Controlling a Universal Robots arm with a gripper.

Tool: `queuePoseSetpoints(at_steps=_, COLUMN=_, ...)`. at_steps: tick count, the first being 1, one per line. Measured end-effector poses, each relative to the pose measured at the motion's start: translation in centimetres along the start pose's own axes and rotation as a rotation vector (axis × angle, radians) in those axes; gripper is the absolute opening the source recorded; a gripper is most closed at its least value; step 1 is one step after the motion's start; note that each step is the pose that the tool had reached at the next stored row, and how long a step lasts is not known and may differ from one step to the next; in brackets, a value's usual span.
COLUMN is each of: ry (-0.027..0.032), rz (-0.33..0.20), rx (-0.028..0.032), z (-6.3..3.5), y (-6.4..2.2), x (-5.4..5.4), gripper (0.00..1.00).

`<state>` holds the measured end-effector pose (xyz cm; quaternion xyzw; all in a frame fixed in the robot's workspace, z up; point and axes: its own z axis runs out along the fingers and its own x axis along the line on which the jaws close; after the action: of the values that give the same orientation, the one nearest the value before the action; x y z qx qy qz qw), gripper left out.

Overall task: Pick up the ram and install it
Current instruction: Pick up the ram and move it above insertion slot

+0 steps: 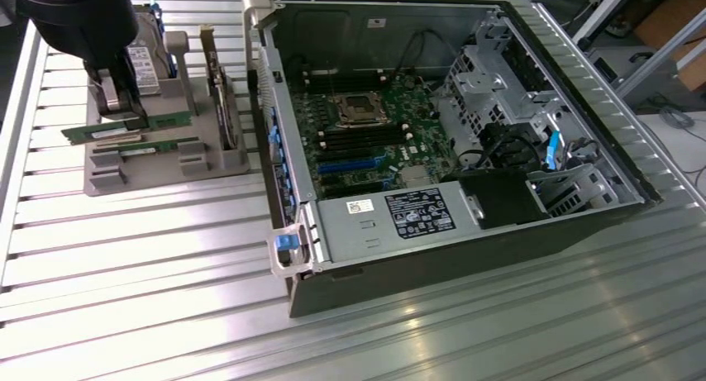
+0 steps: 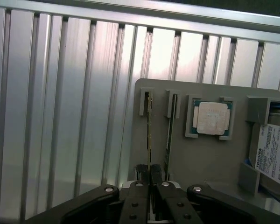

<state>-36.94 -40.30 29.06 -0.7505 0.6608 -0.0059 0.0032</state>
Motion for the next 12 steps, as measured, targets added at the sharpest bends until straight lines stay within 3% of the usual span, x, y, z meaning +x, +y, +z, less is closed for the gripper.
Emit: queuePoseSetpoints(at_steps=12, ry=-0.0015, rz=0.0, rx=0.0001, z=-0.43, y=0.0, x=0.0, gripper=0.13)
